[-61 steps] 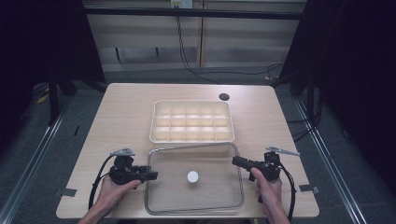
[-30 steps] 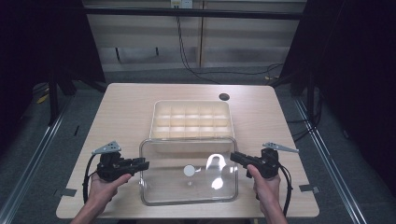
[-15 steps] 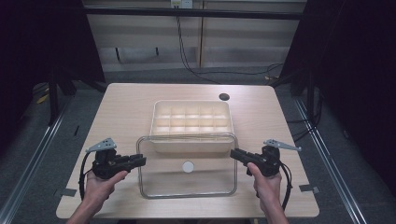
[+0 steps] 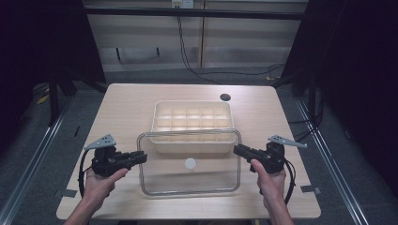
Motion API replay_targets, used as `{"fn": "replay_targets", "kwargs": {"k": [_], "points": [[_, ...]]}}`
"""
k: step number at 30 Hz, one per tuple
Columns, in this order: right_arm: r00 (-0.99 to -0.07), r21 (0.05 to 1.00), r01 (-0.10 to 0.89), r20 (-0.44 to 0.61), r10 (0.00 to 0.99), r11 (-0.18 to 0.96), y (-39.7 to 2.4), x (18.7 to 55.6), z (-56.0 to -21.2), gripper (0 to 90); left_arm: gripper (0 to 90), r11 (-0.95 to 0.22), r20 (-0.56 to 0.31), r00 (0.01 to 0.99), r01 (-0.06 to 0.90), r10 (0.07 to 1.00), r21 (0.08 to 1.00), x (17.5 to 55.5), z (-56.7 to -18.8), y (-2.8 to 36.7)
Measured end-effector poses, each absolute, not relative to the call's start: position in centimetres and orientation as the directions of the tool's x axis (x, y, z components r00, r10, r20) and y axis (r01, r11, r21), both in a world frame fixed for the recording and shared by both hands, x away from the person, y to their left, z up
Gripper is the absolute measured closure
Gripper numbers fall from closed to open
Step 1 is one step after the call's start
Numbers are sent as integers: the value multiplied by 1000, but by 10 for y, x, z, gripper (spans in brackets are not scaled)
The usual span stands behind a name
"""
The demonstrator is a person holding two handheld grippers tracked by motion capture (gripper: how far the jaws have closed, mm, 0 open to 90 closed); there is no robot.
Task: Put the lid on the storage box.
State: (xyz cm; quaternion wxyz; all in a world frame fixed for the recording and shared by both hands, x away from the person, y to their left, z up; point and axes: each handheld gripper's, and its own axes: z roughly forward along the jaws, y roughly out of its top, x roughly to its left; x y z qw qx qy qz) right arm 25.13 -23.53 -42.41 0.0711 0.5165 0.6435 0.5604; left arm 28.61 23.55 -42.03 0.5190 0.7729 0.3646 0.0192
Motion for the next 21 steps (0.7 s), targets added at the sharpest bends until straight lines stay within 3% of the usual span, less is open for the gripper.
{"fn": "replay_targets", "kwargs": {"k": [21], "points": [[-467, 811, 564, 472, 748, -159, -236, 274, -404, 729, 732, -173, -329, 732, 518, 596, 838, 303, -399, 234]]}}
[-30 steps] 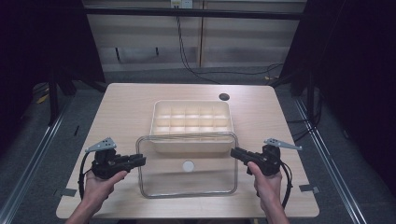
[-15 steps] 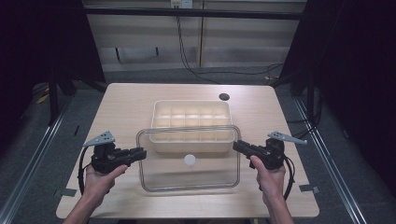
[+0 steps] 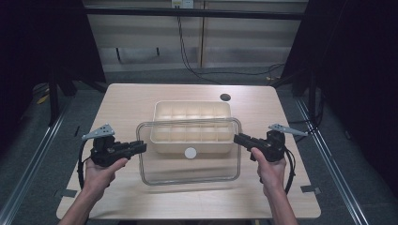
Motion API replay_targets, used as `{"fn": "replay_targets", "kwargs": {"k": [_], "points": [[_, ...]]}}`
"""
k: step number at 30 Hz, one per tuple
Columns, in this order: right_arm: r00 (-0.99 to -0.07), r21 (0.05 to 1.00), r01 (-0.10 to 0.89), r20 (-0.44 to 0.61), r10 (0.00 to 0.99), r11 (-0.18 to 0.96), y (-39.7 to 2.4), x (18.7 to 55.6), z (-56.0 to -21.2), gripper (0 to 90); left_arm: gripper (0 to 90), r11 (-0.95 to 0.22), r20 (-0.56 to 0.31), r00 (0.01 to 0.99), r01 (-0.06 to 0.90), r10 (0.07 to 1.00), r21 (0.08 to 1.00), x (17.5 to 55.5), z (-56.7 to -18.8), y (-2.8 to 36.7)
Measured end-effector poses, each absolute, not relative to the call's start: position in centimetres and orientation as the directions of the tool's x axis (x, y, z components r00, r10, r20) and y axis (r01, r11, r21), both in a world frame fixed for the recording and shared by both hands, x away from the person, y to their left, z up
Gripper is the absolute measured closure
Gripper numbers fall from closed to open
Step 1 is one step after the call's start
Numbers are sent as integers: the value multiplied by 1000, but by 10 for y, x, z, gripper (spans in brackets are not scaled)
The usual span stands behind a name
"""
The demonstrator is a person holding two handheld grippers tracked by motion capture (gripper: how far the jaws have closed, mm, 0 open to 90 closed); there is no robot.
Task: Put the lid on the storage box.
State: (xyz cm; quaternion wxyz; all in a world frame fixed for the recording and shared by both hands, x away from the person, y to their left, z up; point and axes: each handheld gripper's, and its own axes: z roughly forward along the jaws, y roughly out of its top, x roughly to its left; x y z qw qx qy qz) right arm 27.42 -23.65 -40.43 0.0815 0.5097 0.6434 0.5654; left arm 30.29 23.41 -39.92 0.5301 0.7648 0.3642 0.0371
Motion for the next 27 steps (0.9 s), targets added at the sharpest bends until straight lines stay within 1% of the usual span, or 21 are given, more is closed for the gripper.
{"fn": "replay_targets", "kwargs": {"k": [17, 21, 27], "points": [[-467, 824, 544, 454, 759, -159, -238, 293, -385, 725, 726, -168, -297, 728, 491, 618, 855, 318, -379, 229], [-465, 825, 542, 453, 760, -160, -237, 296, -379, 724, 725, -154, -303, 724, 490, 619, 858, 323, -374, 229], [-442, 816, 549, 468, 765, -181, -237, 307, -375, 721, 722, -152, -301, 720, 491, 625, 858, 330, -370, 227]]}}
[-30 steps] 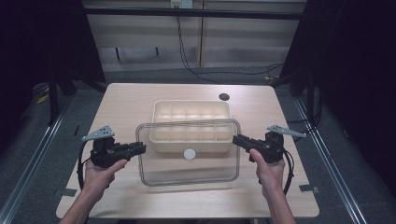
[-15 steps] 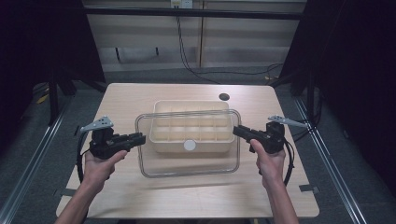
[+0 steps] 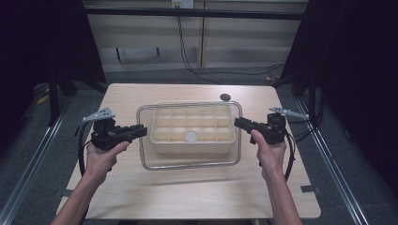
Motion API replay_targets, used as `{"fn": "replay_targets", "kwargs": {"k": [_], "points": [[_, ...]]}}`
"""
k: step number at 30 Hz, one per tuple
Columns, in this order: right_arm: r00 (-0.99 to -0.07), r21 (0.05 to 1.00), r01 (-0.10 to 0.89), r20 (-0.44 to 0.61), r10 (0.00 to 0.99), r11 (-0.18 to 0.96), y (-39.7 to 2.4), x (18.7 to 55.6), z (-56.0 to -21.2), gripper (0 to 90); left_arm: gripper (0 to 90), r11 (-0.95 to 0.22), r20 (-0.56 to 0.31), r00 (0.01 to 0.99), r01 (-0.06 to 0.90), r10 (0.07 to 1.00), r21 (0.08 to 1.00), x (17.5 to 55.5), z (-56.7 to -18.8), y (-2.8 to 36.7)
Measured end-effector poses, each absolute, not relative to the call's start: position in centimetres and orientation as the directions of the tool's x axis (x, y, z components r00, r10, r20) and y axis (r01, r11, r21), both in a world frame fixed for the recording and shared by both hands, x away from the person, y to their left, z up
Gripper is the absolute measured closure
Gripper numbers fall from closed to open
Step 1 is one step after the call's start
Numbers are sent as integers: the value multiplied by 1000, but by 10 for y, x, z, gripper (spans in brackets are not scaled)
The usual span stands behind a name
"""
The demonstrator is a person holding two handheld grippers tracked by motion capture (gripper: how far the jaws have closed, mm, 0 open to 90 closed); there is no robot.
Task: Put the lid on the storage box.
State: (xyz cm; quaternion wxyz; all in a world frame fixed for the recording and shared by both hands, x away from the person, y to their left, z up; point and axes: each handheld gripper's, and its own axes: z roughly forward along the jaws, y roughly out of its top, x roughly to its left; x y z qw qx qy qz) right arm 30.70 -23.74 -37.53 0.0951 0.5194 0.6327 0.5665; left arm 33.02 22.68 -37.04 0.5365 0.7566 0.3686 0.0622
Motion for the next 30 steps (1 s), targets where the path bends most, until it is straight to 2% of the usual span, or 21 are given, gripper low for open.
{"fn": "replay_targets", "kwargs": {"k": [30], "points": [[-433, 820, 543, 459, 776, -182, -234, 355, -362, 720, 720, -141, -304, 690, 508, 657, 850, 375, -360, 225]]}}
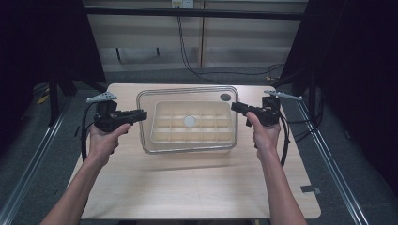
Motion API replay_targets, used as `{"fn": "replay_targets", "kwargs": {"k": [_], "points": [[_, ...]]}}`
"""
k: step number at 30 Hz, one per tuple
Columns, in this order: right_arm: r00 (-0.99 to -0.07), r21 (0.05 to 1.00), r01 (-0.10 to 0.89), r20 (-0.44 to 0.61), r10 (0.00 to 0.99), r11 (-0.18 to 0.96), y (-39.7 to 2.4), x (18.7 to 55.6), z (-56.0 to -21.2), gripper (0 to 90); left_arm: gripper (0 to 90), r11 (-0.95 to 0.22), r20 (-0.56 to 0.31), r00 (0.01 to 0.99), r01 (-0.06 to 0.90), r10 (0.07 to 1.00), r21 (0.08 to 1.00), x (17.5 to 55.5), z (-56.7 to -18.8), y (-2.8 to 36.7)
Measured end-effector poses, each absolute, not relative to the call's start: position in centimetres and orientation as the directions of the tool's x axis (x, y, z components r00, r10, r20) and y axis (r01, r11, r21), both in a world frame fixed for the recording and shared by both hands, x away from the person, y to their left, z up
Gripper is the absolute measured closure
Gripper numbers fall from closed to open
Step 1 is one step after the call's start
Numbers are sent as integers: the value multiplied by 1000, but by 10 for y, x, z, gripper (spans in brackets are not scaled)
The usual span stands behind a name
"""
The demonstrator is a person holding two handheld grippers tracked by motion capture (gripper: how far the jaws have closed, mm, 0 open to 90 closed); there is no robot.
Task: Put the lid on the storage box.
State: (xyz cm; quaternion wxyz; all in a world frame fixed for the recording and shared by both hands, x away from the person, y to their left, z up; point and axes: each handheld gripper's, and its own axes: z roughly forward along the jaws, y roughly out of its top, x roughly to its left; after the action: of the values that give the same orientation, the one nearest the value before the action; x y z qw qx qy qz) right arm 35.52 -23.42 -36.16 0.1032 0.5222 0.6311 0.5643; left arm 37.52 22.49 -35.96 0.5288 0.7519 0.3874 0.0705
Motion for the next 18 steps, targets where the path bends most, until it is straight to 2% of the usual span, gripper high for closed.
{"fn": "replay_targets", "kwargs": {"k": [18], "points": [[-398, 800, 564, 481, 781, -205, -238, 377, -365, 725, 709, -117, -335, 653, 547, 679, 829, 406, -361, 216]]}}
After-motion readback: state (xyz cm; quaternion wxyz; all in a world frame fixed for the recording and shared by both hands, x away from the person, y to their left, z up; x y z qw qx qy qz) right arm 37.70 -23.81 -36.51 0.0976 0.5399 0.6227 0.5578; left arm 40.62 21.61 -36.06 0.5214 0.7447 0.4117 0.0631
